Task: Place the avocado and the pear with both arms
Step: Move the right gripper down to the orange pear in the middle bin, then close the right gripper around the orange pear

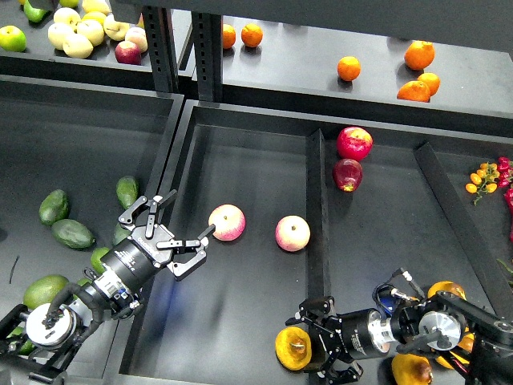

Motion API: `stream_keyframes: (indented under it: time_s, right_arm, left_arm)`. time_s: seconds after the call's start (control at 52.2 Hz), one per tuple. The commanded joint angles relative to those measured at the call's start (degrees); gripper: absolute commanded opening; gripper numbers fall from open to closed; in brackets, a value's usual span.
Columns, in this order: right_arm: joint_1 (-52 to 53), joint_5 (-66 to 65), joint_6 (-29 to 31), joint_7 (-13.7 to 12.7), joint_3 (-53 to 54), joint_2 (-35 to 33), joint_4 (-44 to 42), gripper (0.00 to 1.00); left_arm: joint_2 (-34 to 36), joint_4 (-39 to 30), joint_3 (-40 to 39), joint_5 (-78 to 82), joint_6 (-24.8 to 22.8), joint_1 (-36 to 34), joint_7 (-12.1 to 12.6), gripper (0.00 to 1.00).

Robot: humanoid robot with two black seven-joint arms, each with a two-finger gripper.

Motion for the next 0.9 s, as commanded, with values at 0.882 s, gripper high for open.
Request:
stream_keyframes:
  time_s: [0.882]
  right_arm:
    - [-0.5,6.08,0.0,0.0,0.1,1.46,-5.41,0.62]
  left_arm:
    - [0.0,0.06,0.07,0.0,0.01,0.24,0.0,0.99]
